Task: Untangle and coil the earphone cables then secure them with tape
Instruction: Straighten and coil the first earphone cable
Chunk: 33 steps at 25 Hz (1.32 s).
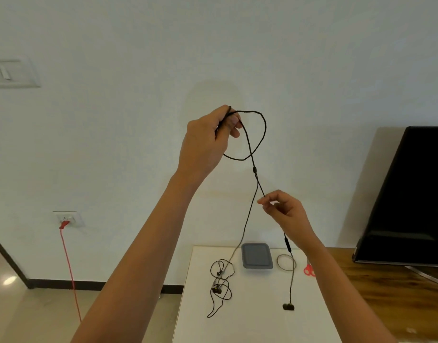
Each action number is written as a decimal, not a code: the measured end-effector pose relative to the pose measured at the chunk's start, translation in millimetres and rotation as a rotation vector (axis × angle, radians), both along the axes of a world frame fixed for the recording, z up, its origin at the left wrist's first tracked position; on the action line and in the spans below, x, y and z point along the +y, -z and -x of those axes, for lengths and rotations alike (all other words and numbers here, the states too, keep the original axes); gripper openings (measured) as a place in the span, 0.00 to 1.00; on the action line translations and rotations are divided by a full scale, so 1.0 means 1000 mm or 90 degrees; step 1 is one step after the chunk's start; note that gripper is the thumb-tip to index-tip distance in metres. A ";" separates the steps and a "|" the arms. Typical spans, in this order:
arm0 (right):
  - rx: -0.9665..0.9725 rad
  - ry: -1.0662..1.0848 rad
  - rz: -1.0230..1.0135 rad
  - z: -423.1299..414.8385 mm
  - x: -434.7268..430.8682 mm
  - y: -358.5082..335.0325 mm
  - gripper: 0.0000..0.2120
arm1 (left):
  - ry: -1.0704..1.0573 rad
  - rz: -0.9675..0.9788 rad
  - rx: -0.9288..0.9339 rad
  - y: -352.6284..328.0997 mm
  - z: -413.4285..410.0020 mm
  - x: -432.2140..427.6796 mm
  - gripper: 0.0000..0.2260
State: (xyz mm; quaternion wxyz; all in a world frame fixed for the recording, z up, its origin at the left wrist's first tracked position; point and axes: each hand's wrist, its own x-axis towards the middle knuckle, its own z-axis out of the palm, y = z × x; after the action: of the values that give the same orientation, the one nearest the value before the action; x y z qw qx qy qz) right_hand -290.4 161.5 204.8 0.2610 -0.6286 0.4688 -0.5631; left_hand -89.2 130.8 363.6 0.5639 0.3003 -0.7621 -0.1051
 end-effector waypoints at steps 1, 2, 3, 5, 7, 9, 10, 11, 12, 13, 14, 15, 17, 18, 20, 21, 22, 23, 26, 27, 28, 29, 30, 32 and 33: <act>0.066 0.021 -0.002 -0.002 0.001 -0.003 0.09 | 0.001 0.005 -0.001 -0.001 0.000 0.001 0.10; 0.092 0.018 -0.010 -0.004 0.003 -0.005 0.09 | 0.000 0.008 -0.003 -0.002 0.001 0.002 0.10; 0.090 -0.011 -0.024 -0.008 0.007 -0.008 0.10 | -0.006 0.011 -0.008 -0.002 0.001 0.003 0.10; 0.040 -0.100 -0.054 -0.018 0.019 -0.018 0.15 | -0.022 0.013 -0.022 -0.003 0.002 0.004 0.10; -0.021 -0.162 -0.079 -0.027 0.027 -0.028 0.19 | -0.035 0.010 -0.032 -0.003 0.002 0.003 0.10; -0.017 -0.194 -0.102 -0.036 0.027 -0.036 0.18 | -0.044 0.009 -0.039 -0.002 0.002 0.002 0.09; -0.002 -0.193 -0.108 -0.040 0.026 -0.038 0.15 | -0.048 0.009 -0.042 -0.002 0.002 0.002 0.09; 0.002 -0.181 -0.111 -0.045 0.023 -0.039 0.11 | -0.051 0.008 -0.044 -0.001 0.002 0.001 0.10; -0.015 -0.165 -0.109 -0.049 0.021 -0.039 0.07 | -0.052 0.007 -0.044 0.000 0.001 0.001 0.10; -0.046 -0.155 -0.104 -0.053 0.019 -0.038 0.05 | -0.052 0.004 -0.043 0.000 0.000 0.000 0.10; -0.083 -0.151 -0.098 -0.056 0.018 -0.036 0.06 | -0.053 0.002 -0.043 0.001 -0.001 -0.001 0.10; -0.116 -0.148 -0.091 -0.058 0.018 -0.035 0.07 | -0.053 0.001 -0.044 0.001 -0.002 -0.002 0.10; -0.160 -0.151 -0.081 -0.059 0.017 -0.032 0.07 | -0.053 0.003 -0.047 0.001 -0.007 -0.004 0.09; -0.171 -0.163 -0.082 -0.059 0.018 -0.031 0.07 | -0.054 0.004 -0.047 0.001 -0.009 -0.004 0.09; -0.175 -0.216 -0.086 -0.059 0.019 -0.029 0.06 | -0.058 0.006 -0.049 0.001 -0.013 -0.004 0.09; -0.179 -0.246 -0.089 -0.060 0.020 -0.029 0.05 | -0.061 0.007 -0.050 0.000 -0.015 -0.003 0.09; -0.193 -0.272 -0.093 -0.062 0.021 -0.030 0.04 | -0.063 0.009 -0.051 0.000 -0.017 -0.003 0.10; -0.216 -0.292 -0.099 -0.063 0.021 -0.032 0.05 | -0.066 0.011 -0.050 -0.001 -0.018 -0.003 0.10; -0.241 -0.323 -0.108 -0.063 0.021 -0.038 0.10 | -0.090 0.021 -0.057 -0.003 -0.023 -0.002 0.11; -0.226 -0.327 -0.111 -0.062 0.021 -0.035 0.11 | -0.109 0.025 -0.064 -0.004 -0.025 -0.001 0.11; -0.196 -0.326 -0.119 -0.060 0.021 -0.028 0.12 | -0.134 0.031 -0.068 -0.005 -0.026 0.000 0.10; -0.147 -0.317 -0.130 -0.057 0.021 -0.017 0.12 | -0.161 0.039 -0.065 -0.007 -0.026 0.001 0.10; -0.080 -0.303 -0.143 -0.054 0.020 -0.002 0.13 | -0.184 0.052 -0.050 -0.009 -0.028 0.003 0.10; 0.071 -0.255 -0.165 -0.043 0.013 0.038 0.14 | -0.227 0.081 -0.007 -0.017 -0.030 0.003 0.10; 0.137 -0.218 -0.174 -0.036 0.008 0.059 0.13 | -0.250 0.089 0.009 -0.022 -0.032 0.002 0.10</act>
State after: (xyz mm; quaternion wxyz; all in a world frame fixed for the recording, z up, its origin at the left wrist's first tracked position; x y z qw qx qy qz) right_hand -254.6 169.9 145.7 0.3838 -0.7140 0.4526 -0.3717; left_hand -57.5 133.0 385.5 0.5986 0.4024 -0.6903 0.0578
